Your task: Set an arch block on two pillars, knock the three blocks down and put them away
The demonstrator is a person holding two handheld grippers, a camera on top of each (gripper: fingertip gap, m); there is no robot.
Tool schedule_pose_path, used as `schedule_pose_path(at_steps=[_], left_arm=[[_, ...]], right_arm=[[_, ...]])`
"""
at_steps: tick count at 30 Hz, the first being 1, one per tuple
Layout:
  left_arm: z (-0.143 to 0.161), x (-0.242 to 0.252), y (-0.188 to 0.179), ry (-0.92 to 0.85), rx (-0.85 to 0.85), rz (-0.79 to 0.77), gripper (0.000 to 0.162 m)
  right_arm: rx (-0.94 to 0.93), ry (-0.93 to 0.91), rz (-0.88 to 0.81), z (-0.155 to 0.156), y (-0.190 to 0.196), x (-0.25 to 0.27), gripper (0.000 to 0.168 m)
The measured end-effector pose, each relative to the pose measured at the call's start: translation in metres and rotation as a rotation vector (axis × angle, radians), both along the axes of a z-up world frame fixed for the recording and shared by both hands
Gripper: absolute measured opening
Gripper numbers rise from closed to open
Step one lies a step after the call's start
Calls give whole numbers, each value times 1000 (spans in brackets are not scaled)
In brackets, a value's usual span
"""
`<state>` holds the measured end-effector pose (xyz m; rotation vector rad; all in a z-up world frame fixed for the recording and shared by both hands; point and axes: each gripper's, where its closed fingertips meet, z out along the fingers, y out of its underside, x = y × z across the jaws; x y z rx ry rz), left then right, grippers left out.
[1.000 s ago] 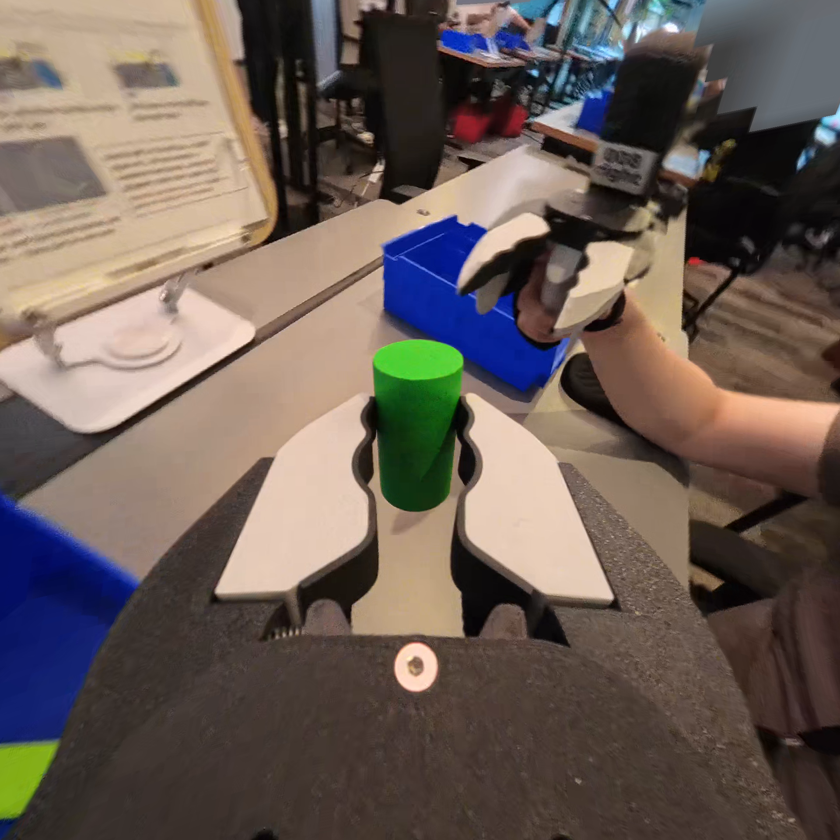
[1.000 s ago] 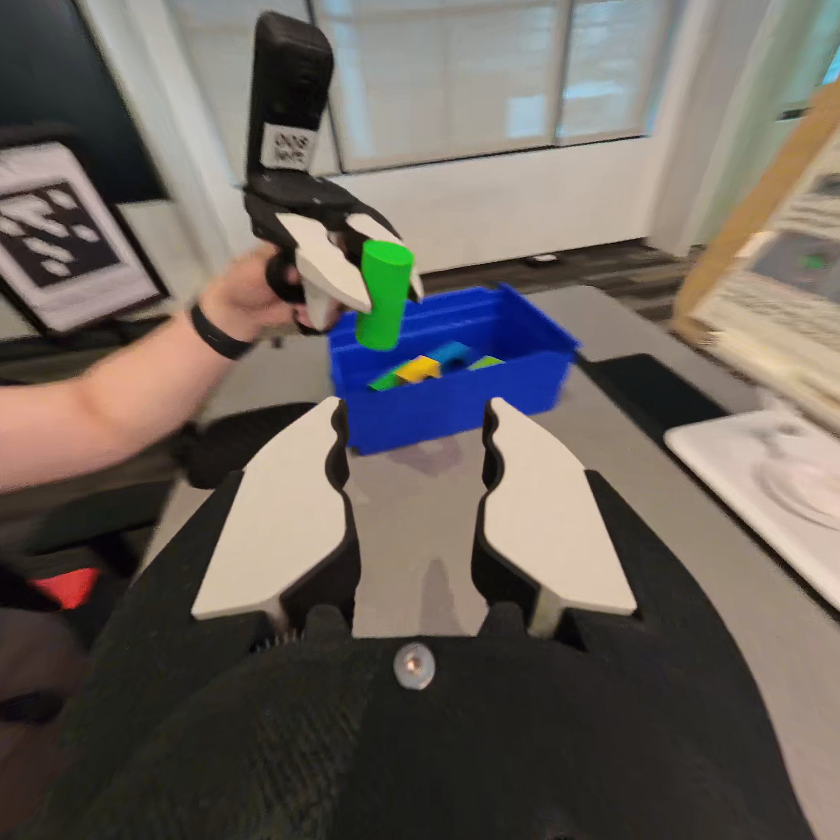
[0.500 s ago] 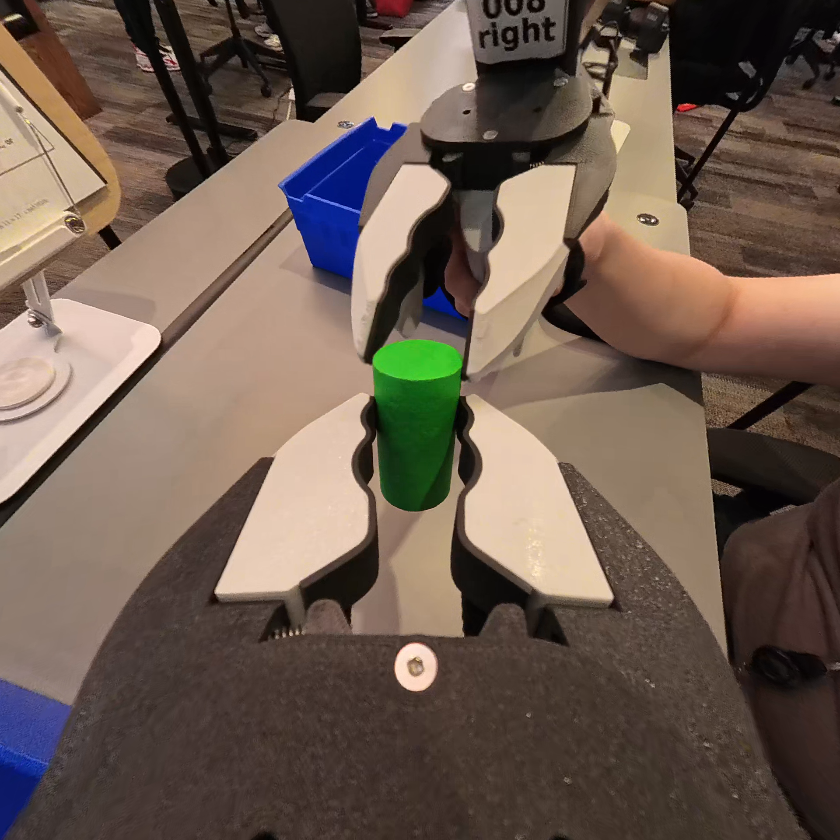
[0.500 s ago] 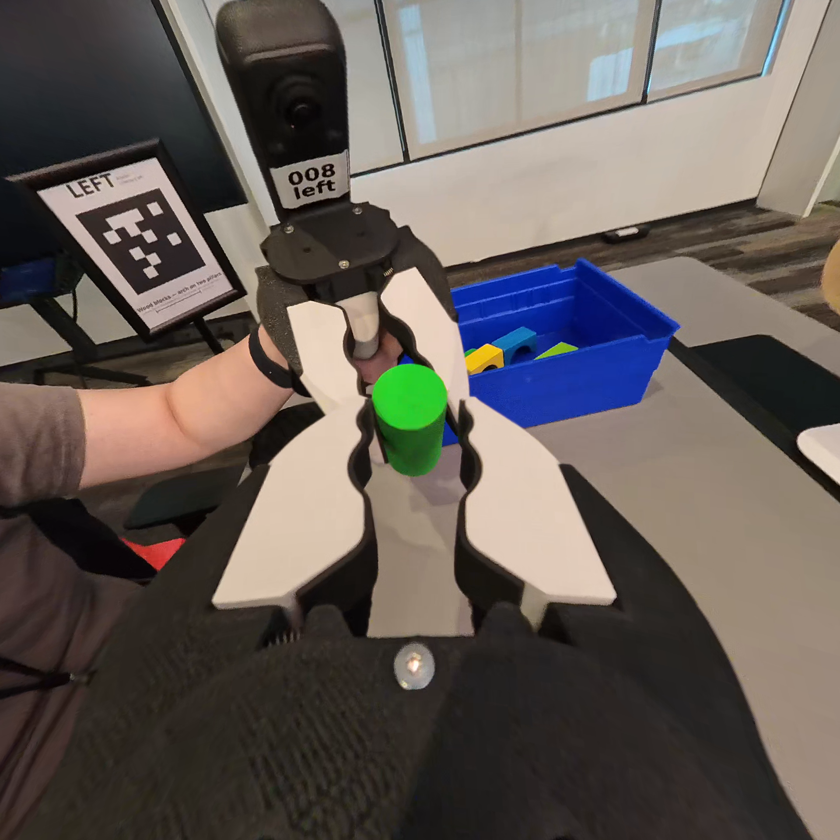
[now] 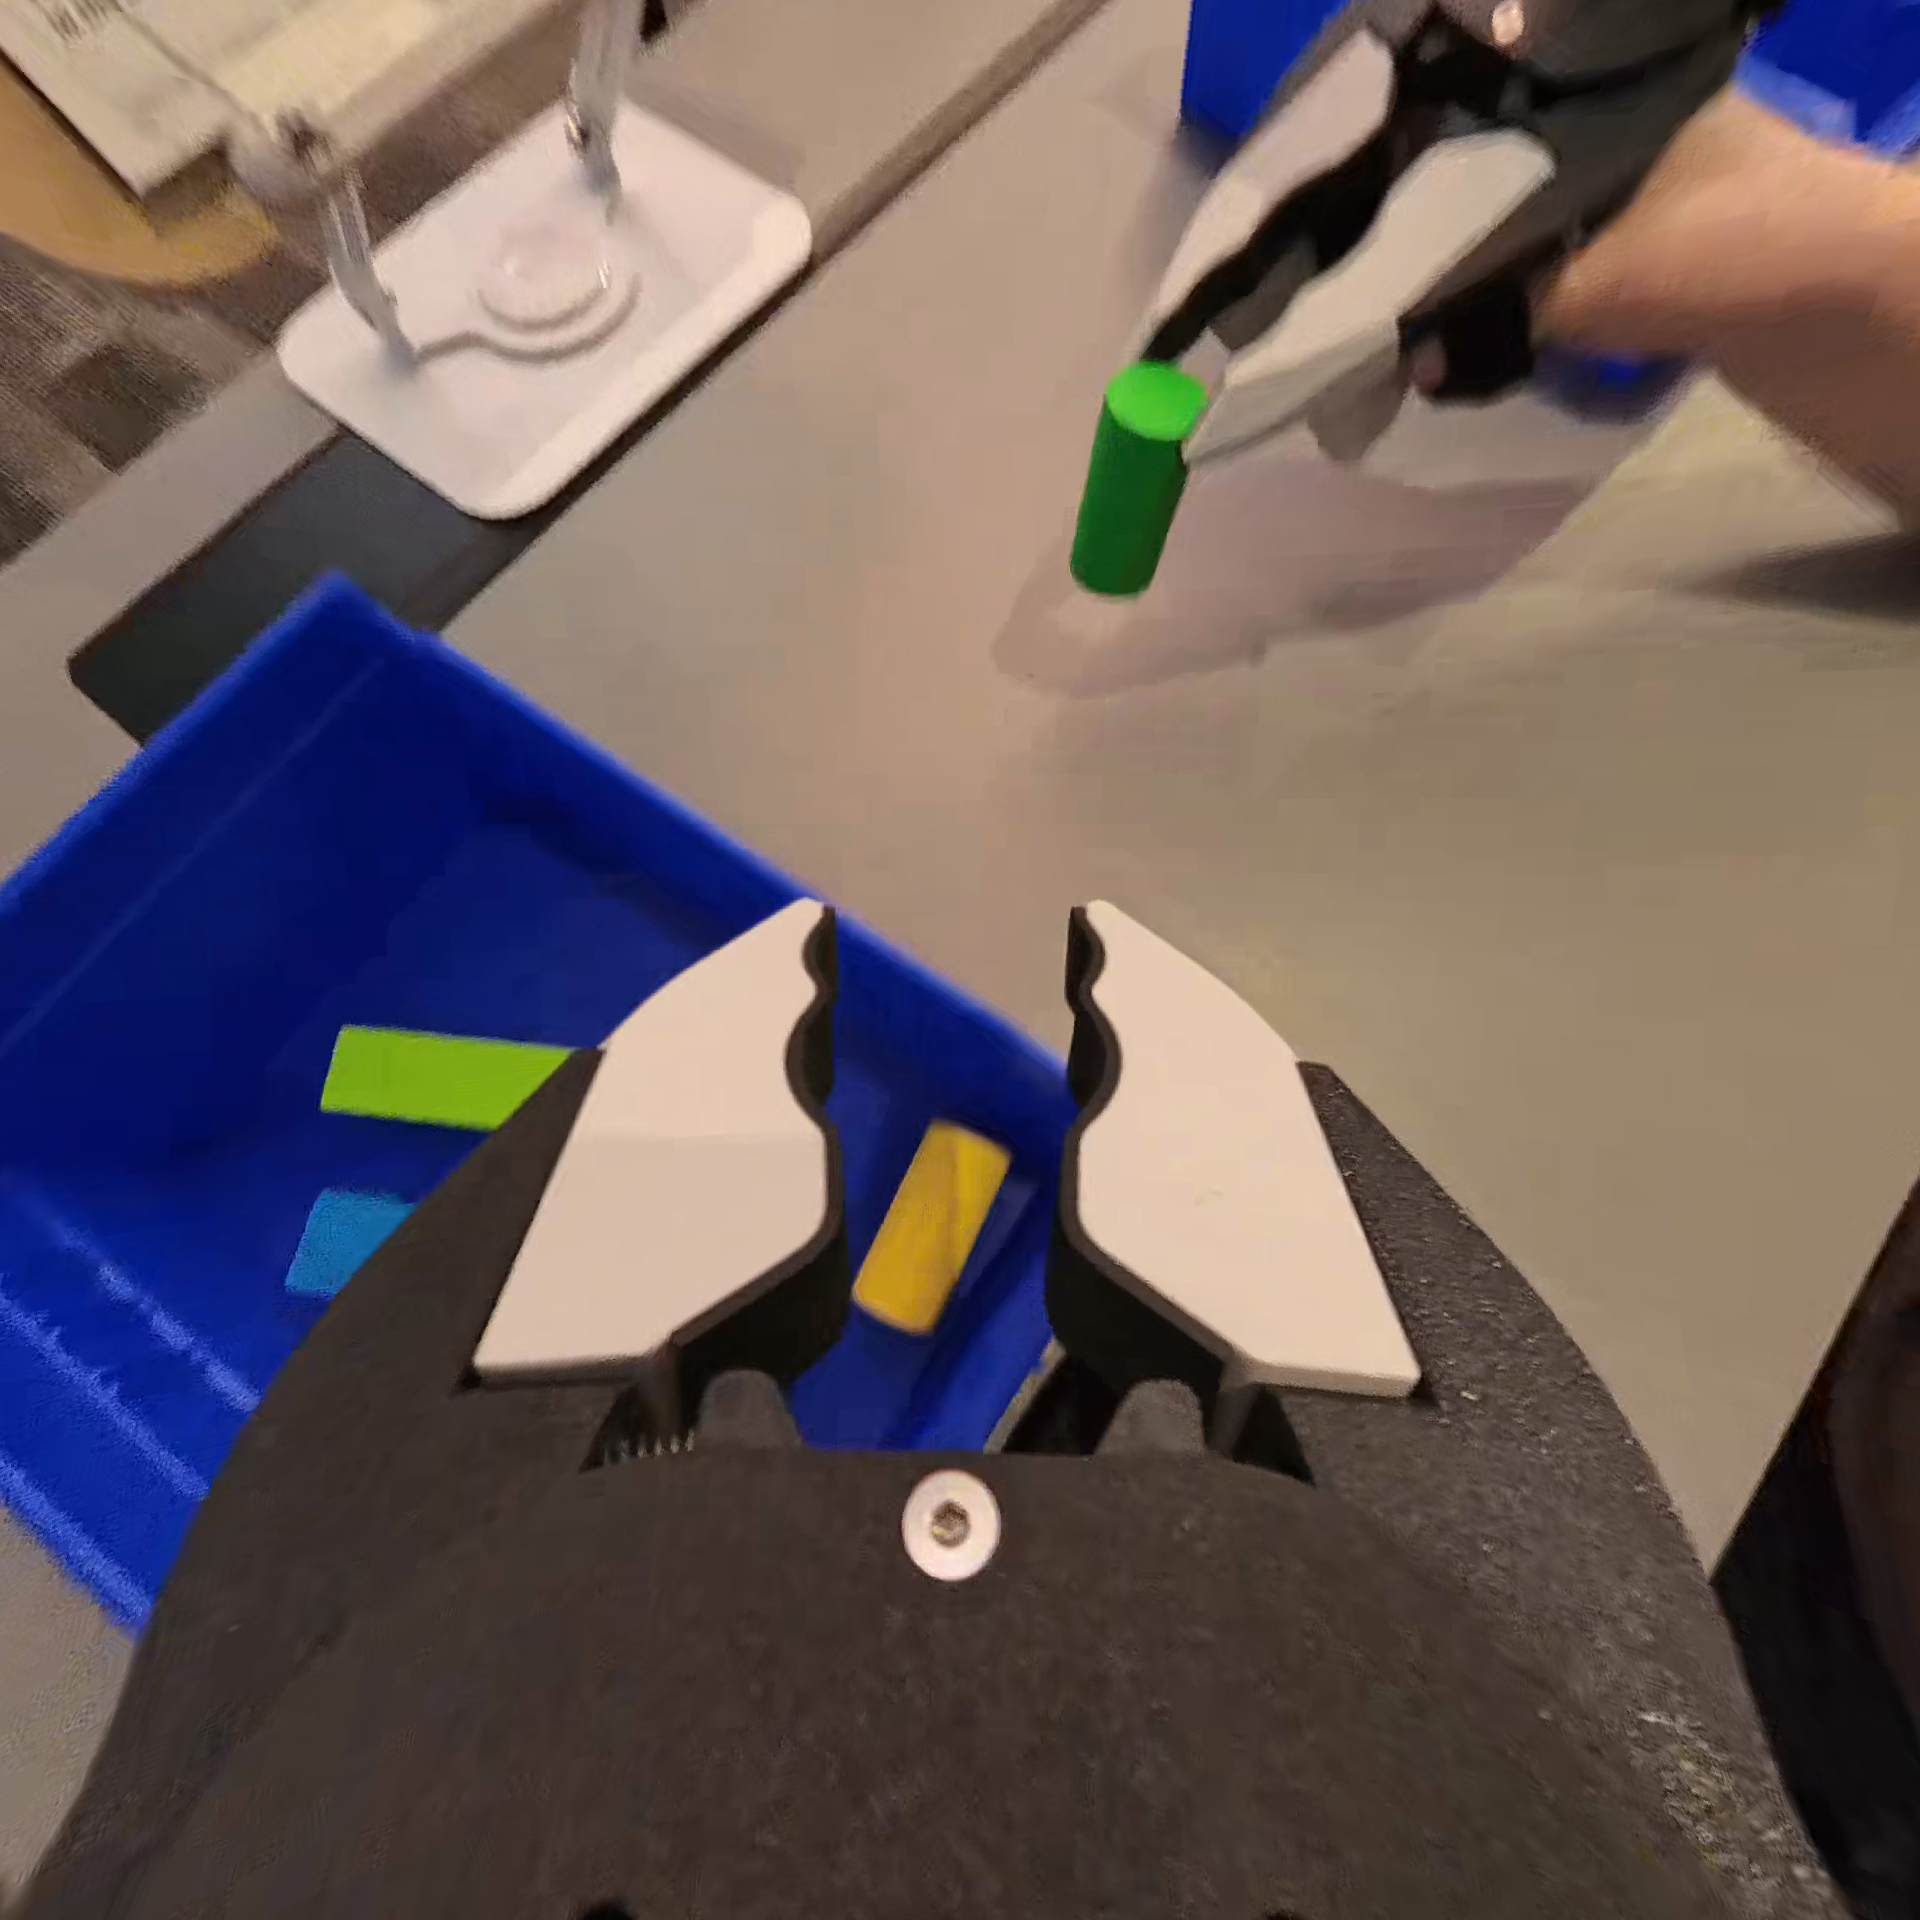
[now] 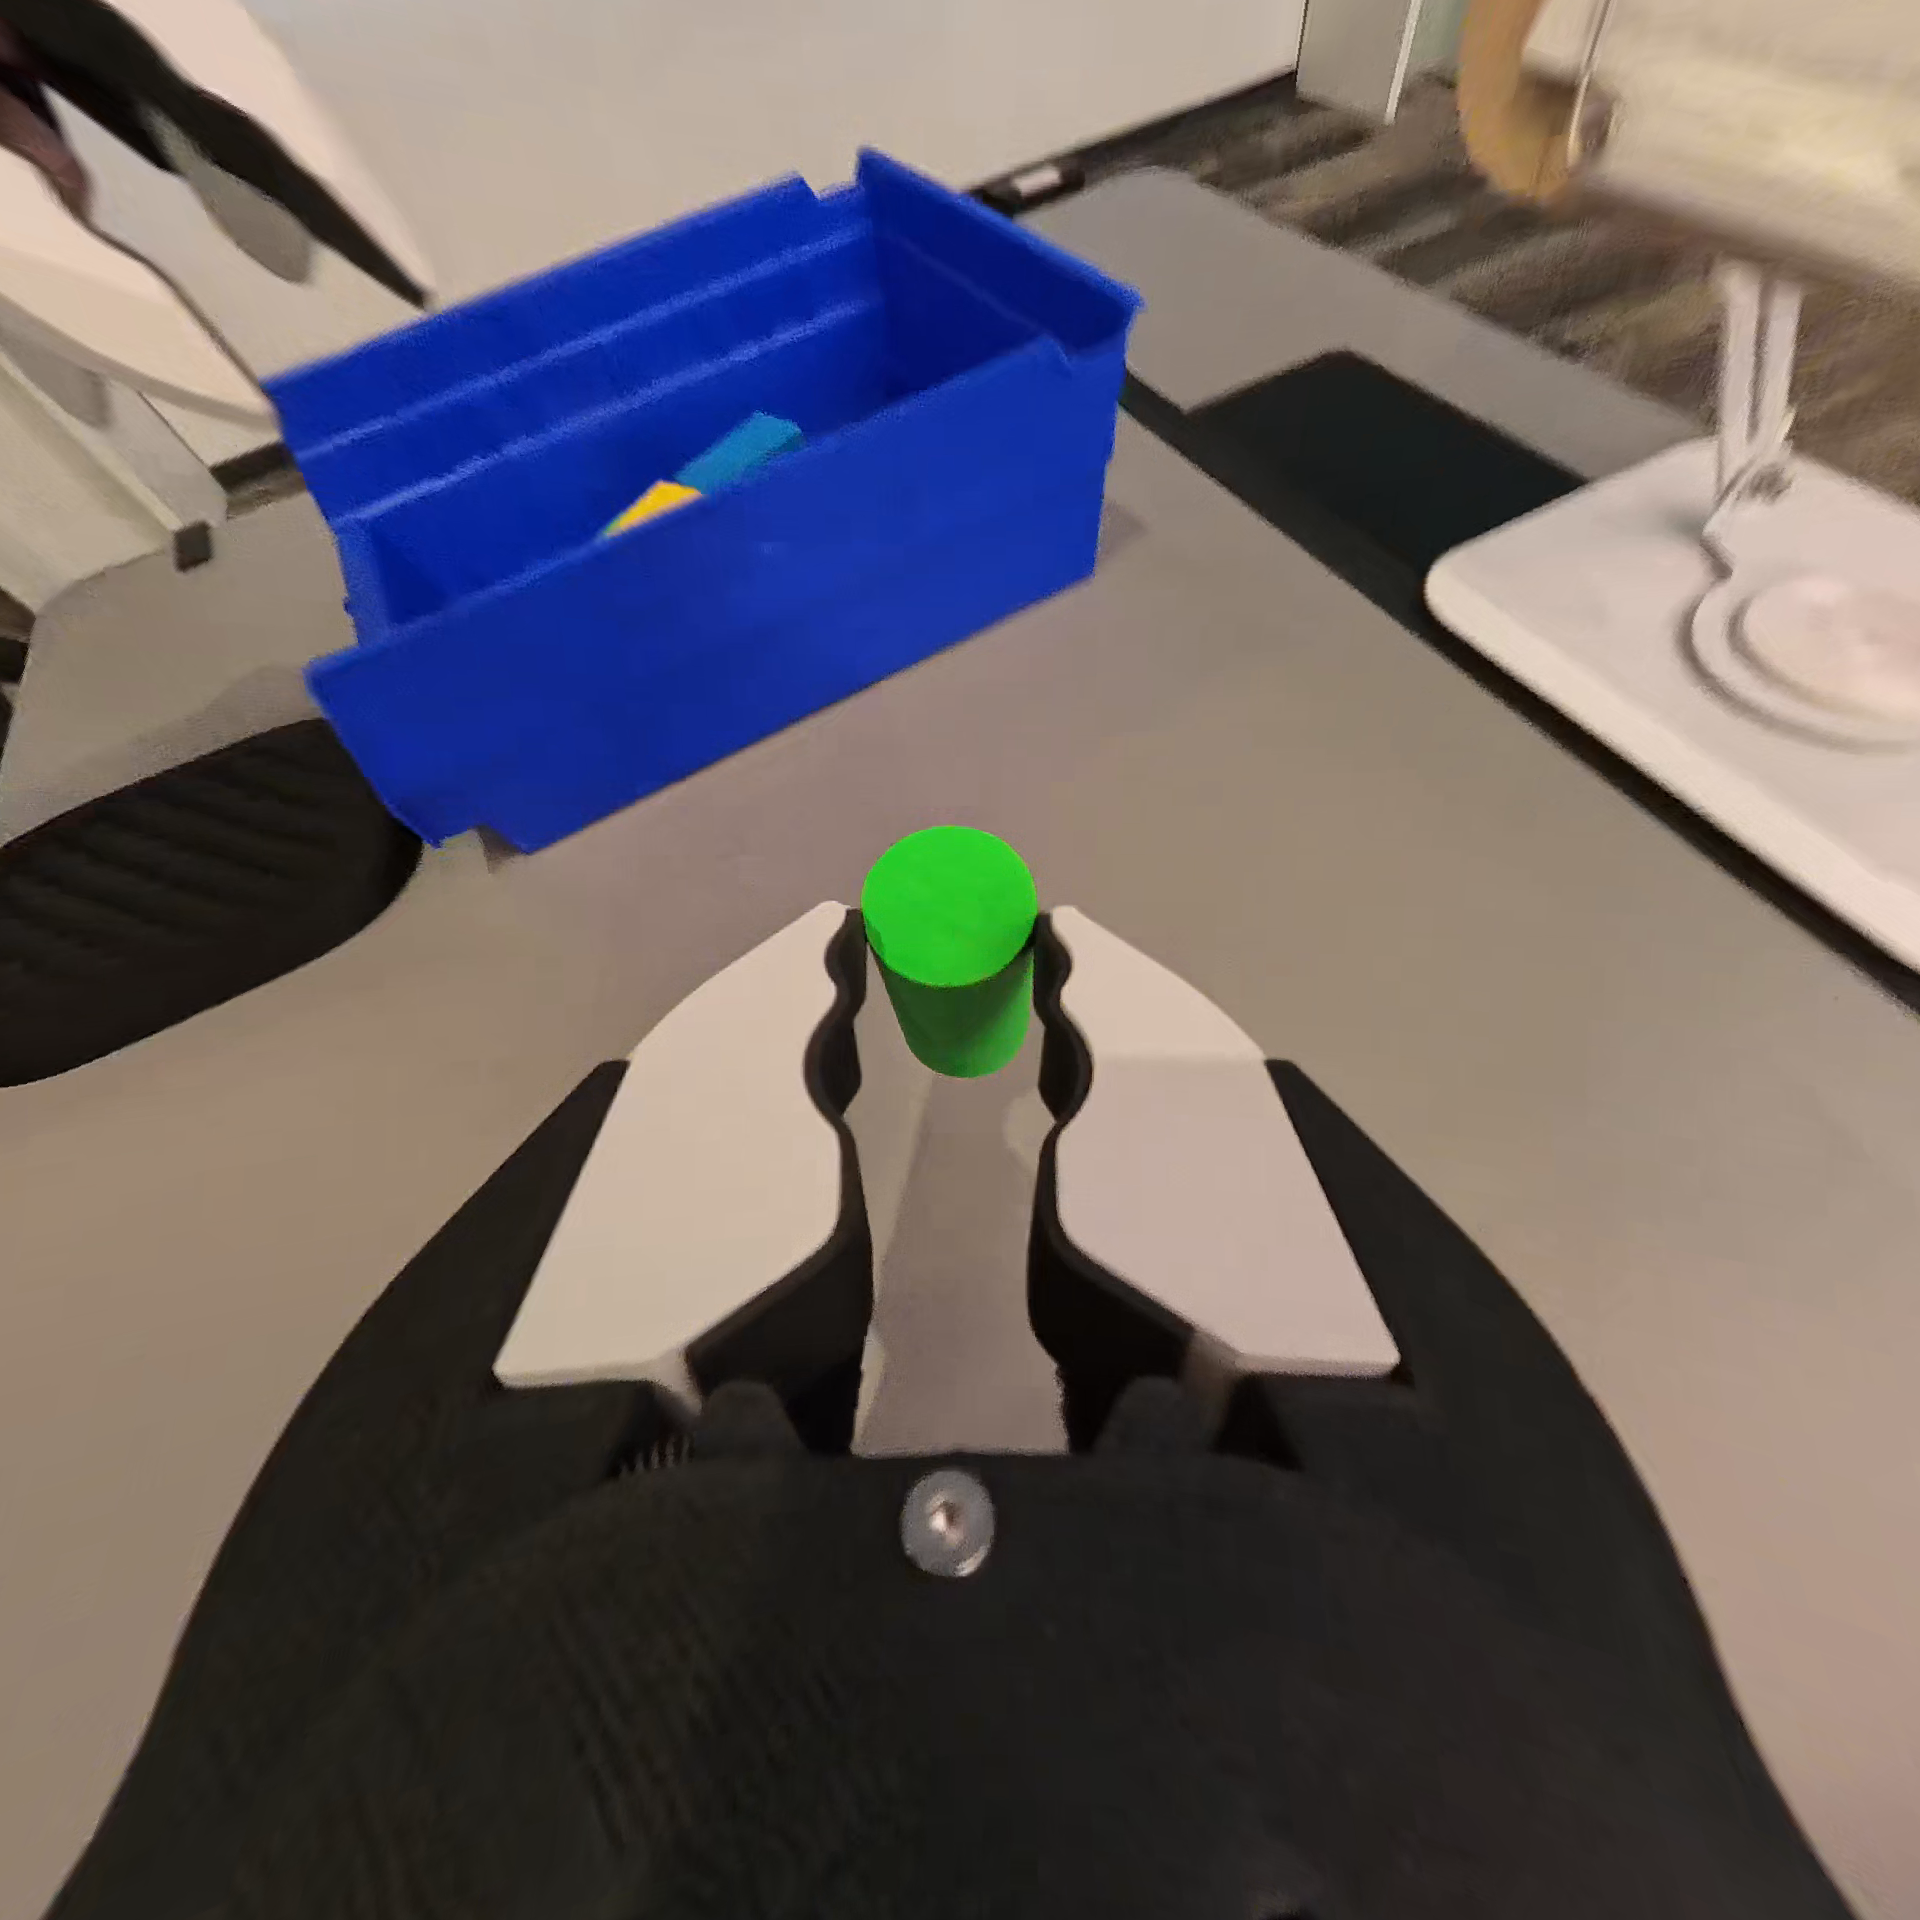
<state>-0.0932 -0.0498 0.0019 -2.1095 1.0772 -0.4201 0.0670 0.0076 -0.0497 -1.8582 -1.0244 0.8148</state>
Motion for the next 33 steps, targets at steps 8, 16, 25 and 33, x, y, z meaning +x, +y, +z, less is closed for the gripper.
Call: schedule_pose_path(at_steps=[8,16,25,33], left_arm=[[-94,-57,-26,452,-165,-210,43],[-126,-63,-26,612,-342,-296,40],[-146,-62,-23,620,-377,-318,31],[-97,-68,1,464,-196,-198,31]], right_arm=[[-60,-90,-53,-47,21,11,32],[-97,-80,-28,-54,22,16,32],[7,-38,11,-23,16,14,59],[41,-35,68,0,3,16,58]])
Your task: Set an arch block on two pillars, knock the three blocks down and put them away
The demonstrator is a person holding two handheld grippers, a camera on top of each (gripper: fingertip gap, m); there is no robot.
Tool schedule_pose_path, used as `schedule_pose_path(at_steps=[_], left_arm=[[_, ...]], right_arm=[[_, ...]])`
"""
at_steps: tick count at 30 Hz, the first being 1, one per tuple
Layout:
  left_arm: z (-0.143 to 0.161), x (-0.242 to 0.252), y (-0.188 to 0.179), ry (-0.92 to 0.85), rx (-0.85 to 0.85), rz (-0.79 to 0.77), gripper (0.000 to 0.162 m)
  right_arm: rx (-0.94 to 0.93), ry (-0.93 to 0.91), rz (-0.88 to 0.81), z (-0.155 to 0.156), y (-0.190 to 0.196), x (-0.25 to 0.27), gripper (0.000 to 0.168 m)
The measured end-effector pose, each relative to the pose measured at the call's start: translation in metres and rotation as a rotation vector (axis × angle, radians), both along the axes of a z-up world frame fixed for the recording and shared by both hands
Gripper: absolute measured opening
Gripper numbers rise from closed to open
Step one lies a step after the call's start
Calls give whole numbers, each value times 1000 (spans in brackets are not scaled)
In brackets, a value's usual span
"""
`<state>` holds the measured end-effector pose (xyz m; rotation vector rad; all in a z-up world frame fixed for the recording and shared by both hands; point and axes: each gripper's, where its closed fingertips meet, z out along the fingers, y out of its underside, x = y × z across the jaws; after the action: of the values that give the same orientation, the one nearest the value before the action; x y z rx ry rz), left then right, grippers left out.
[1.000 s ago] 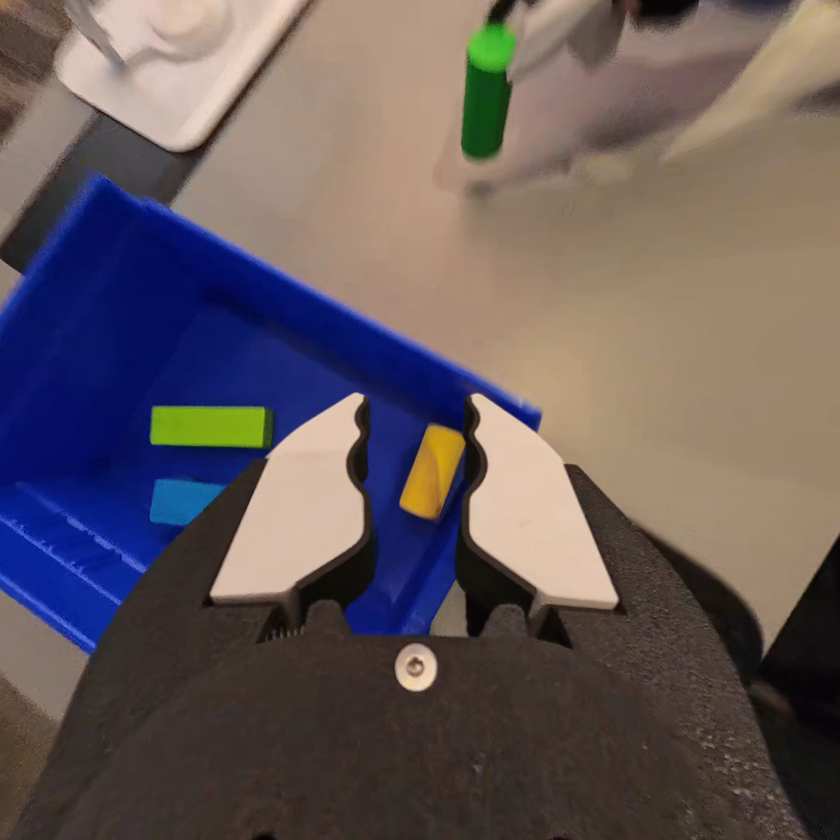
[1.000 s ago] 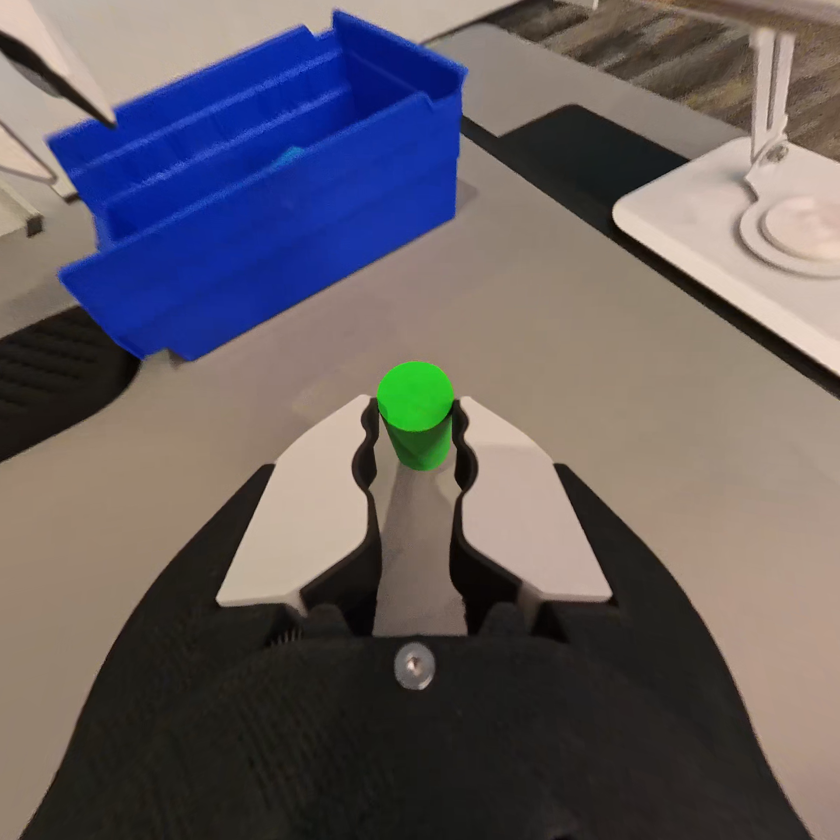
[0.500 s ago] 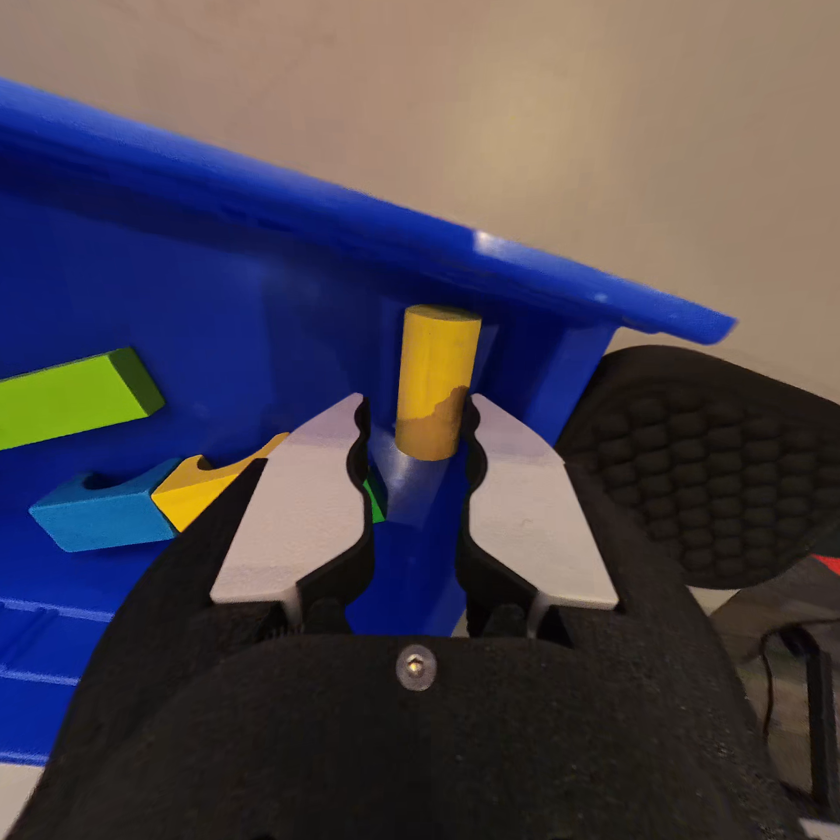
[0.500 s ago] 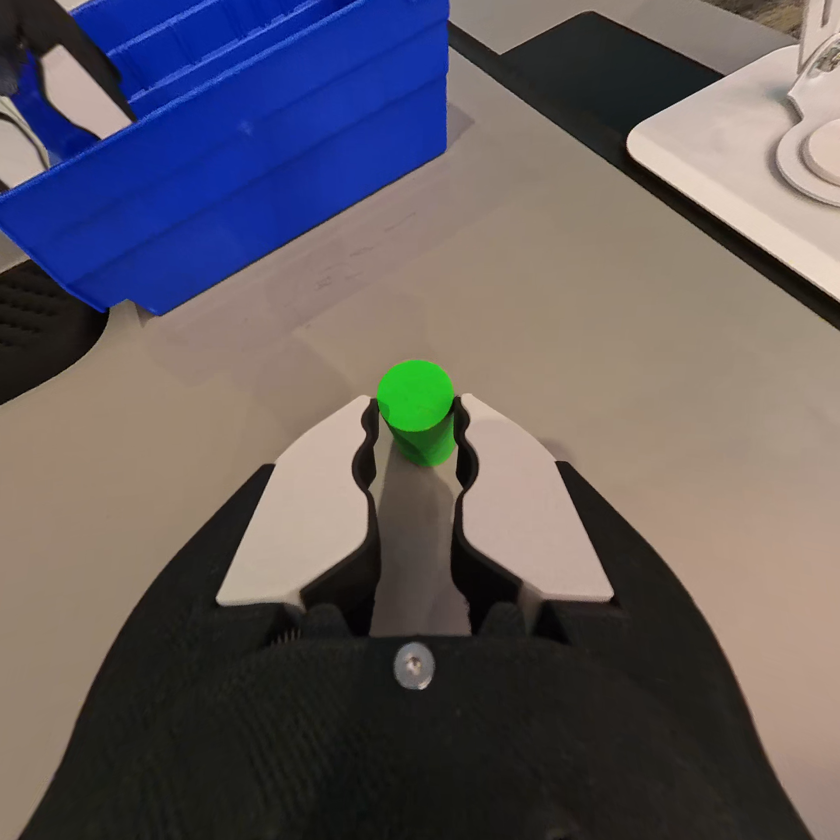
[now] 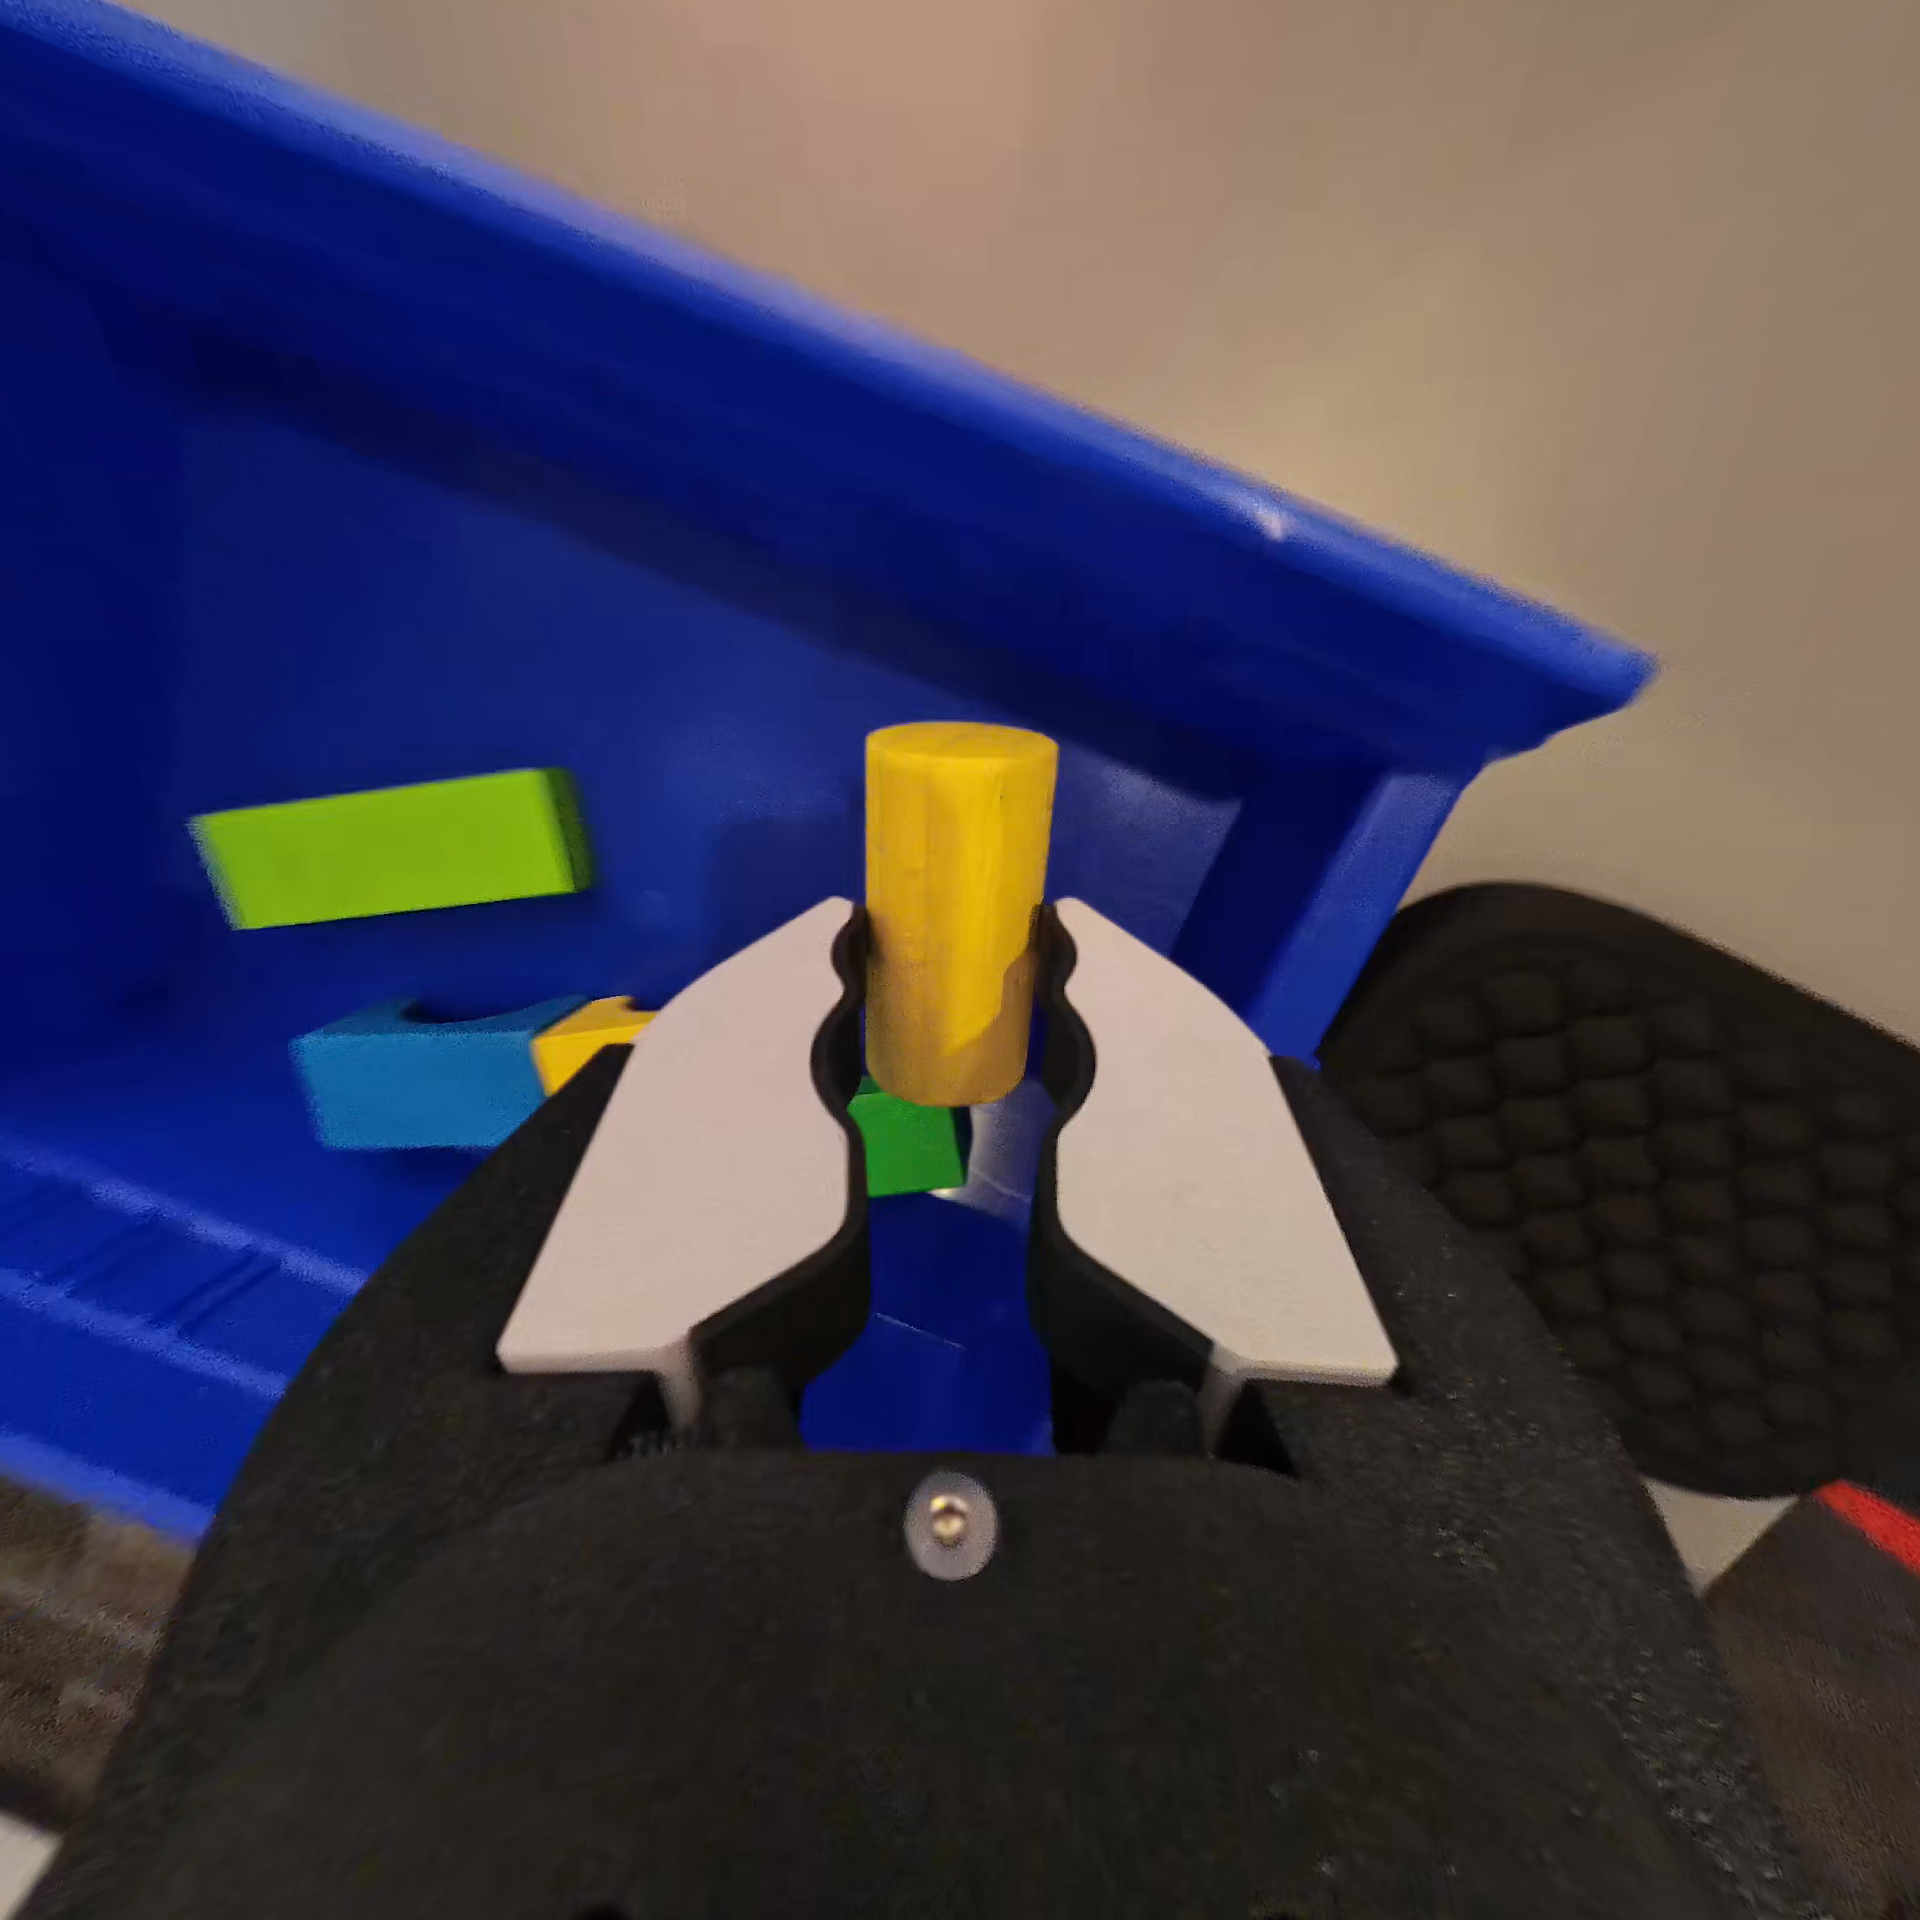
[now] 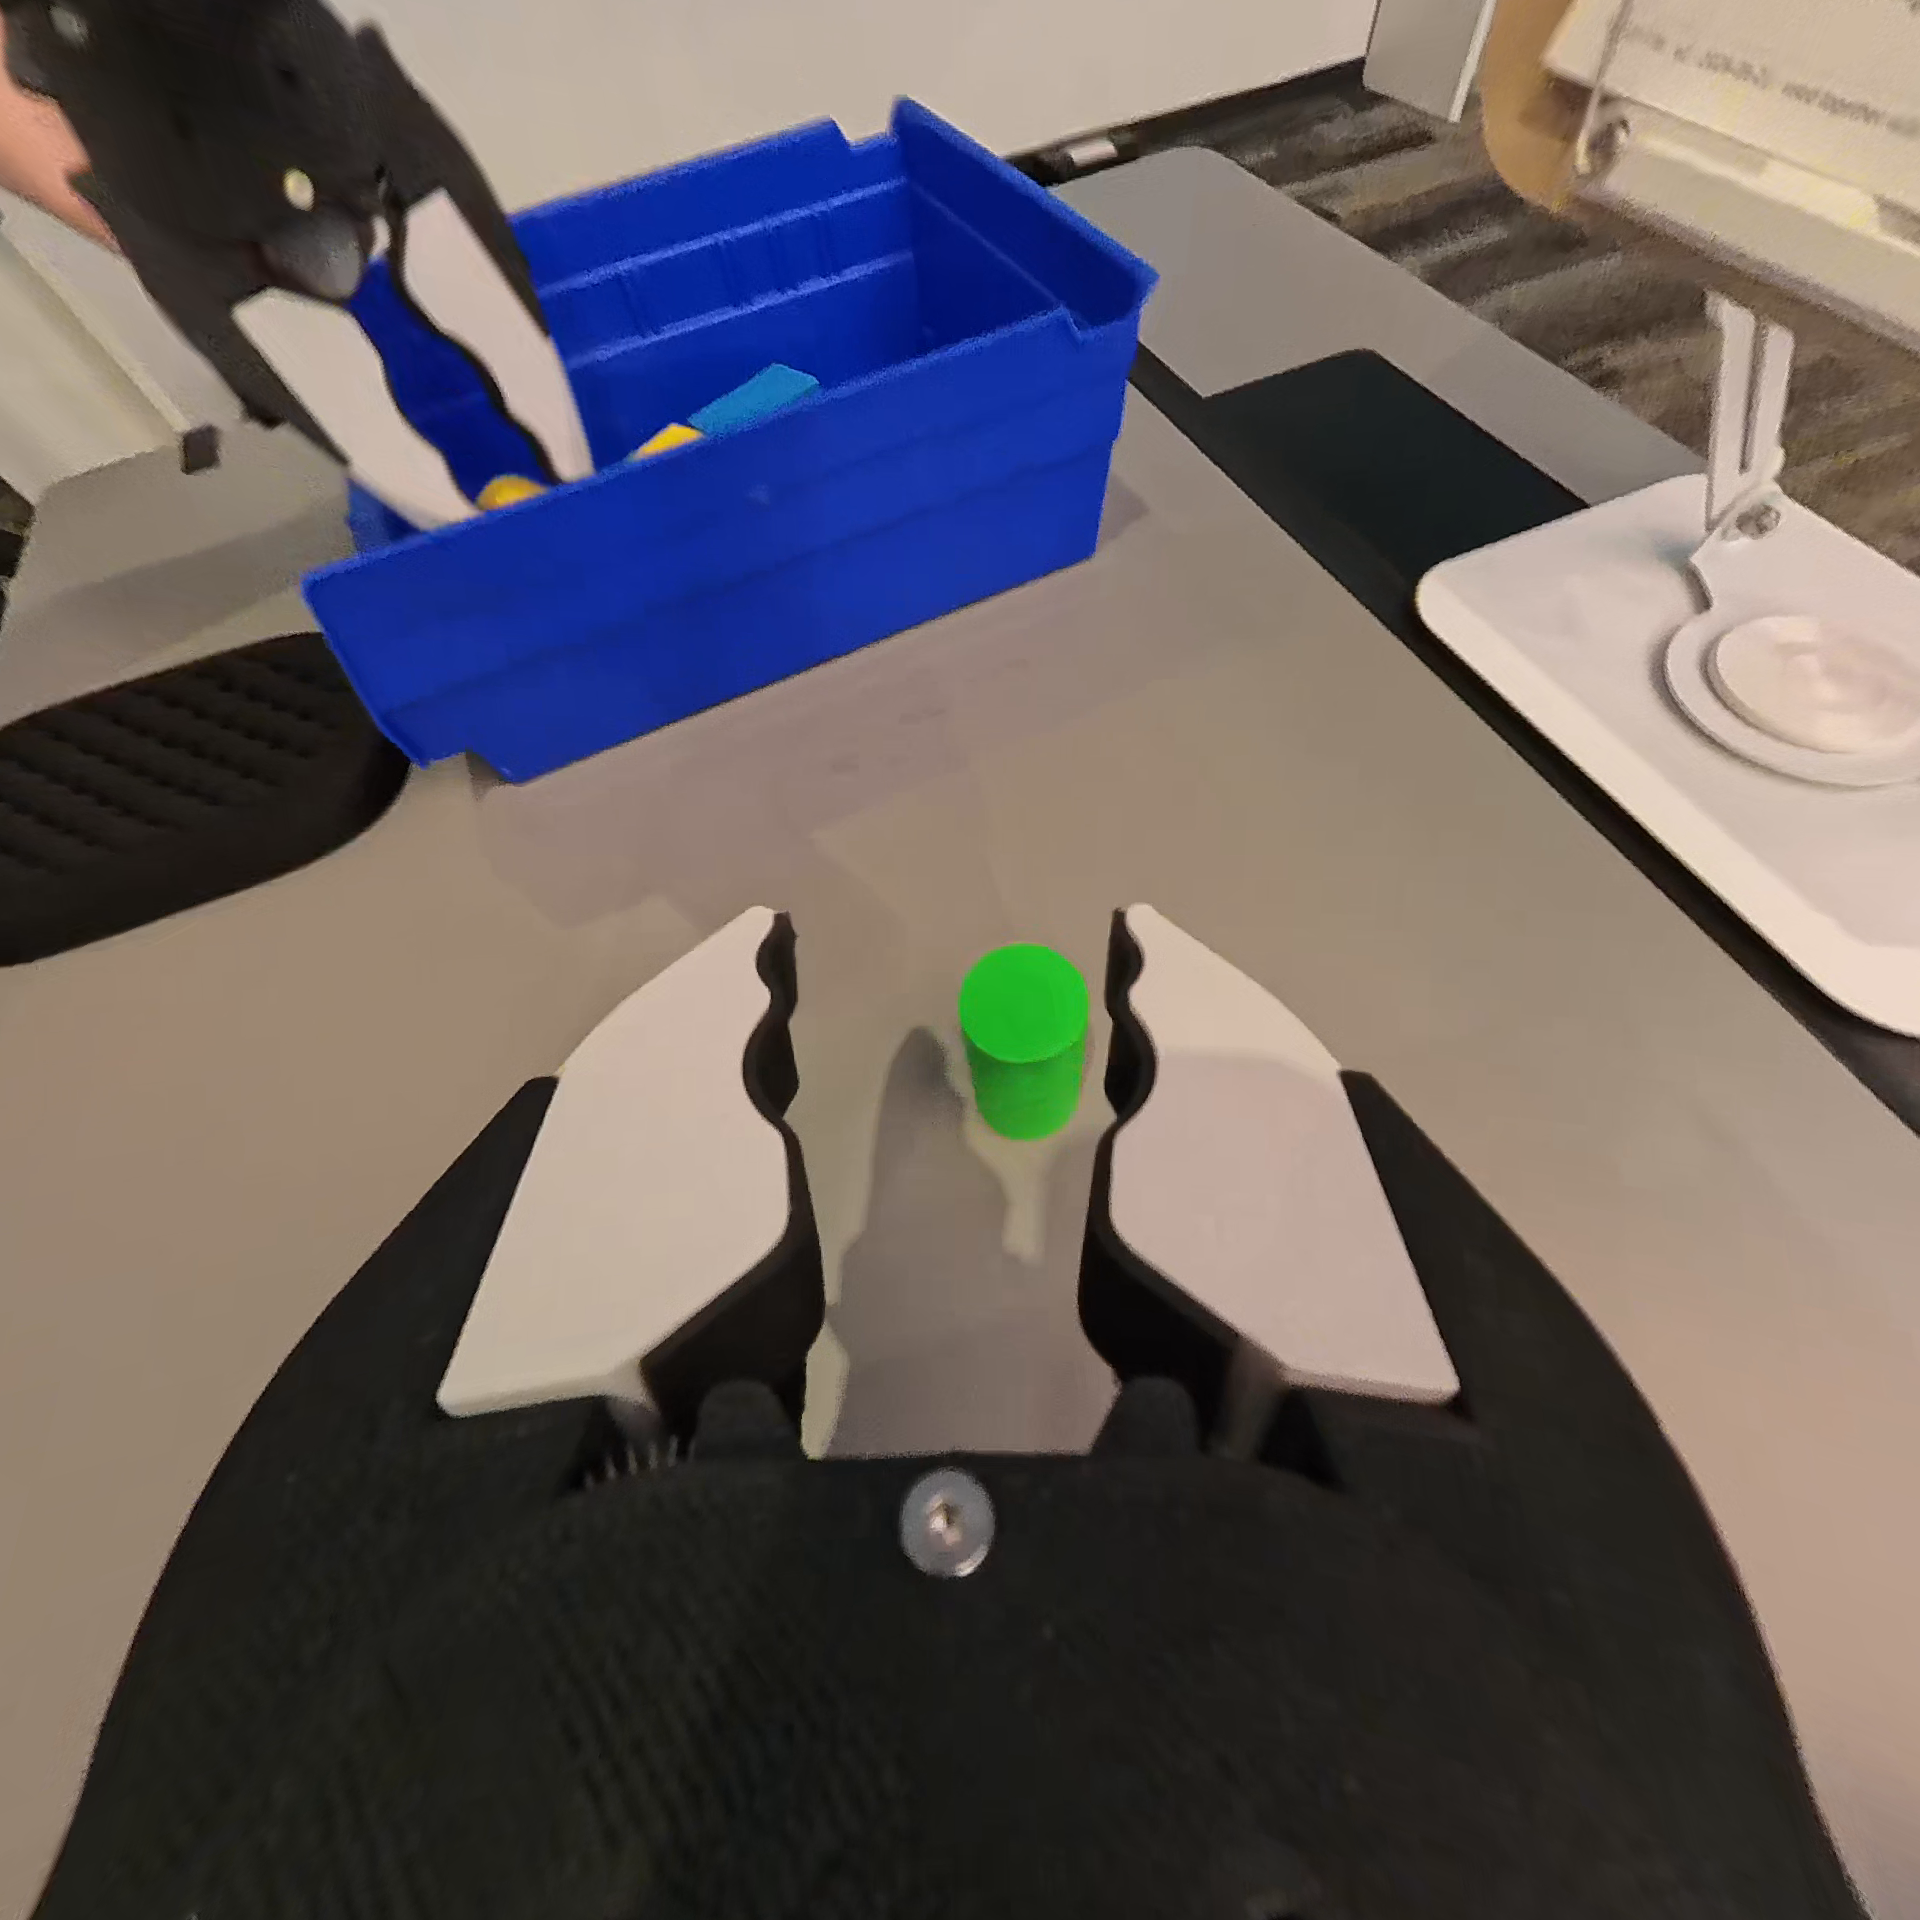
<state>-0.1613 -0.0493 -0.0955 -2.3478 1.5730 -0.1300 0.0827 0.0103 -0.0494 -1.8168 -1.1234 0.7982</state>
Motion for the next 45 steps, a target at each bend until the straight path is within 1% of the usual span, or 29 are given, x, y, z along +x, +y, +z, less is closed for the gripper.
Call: schedule_pose_path(at_steps=[2,3,5,7,9,11,12,14,16,17,18,19,20,21,23,25,26,27,28,31,33,35,36,37,38,40,43,45], left_arm=[[39,15,6,-144,98,18,31],[60,30,4,-232,141,2,31],[95,68,-9,-382,208,-77,31],[118,108,-27,-471,269,-185,31],[131,145,-49,-539,279,-290,31],[138,172,-64,-582,272,-353,31],[141,183,-70,-598,266,-377,31],[146,196,-72,-609,287,-392,31],[151,201,-72,-639,283,-383,31],[153,200,-68,-634,289,-357,34],[152,194,-60,-594,319,-317,47],[149,184,-52,-539,334,-277,58],[144,170,-42,-485,336,-216,56],[139,150,-26,-426,355,-112,52],[120,101,1,-298,368,109,53],[94,50,18,-192,333,333,51],[79,27,23,-159,298,441,50],[65,5,27,-125,269,540,52],[52,-14,29,-95,247,618,50],[16,-45,32,-105,146,816,50],[-2,-56,34,-113,97,903,57],[-12,-63,37,-133,73,975,63],[-16,-65,38,-144,59,1009,72],[-21,-69,39,-132,46,1047,88],[-26,-73,37,-98,31,1064,90],[-35,-78,38,-51,32,1072,90],[-43,-74,40,-76,-8,1077,82],[-46,-77,41,-57,-4,1081,74]], right_arm=[[36,46,47,14,-11,-10,58],[62,83,84,24,-21,-17,58],[122,169,179,49,-48,-35,58],[185,260,275,74,-80,-50,58],[249,336,334,94,-106,-58,57],[306,385,335,109,-119,-60,56],[326,402,335,115,-123,-59,52],[347,426,387,122,-136,-56,32],[371,429,382,129,-137,-51,31],[381,416,382,130,-136,-49,31],[388,393,374,132,-133,-45,31],[396,371,346,134,-126,-40,31],[398,343,294,134,-113,-32,31],[384,310,221,133,-96,-22,31],[342,250,9,124,-51,4,31],[292,202,-214,108,-7,34,31],[239,162,-275,92,8,44,31],[191,118,-299,75,18,50,31],[151,78,-309,57,26,52,31],[44,-11,-323,11,40,55,31],[0,-62,-310,-10,42,54,31],[6,-115,-276,-23,41,52,31],[11,-137,-256,-28,39,51,31],[11,-146,-230,-32,37,49,31],[5,-150,-203,-36,34,46,32],[-21,-164,-153,-43,28,41,32],[-36,-210,-112,-53,22,41,32],[-10,-250,-103,-59,23,44,32]])
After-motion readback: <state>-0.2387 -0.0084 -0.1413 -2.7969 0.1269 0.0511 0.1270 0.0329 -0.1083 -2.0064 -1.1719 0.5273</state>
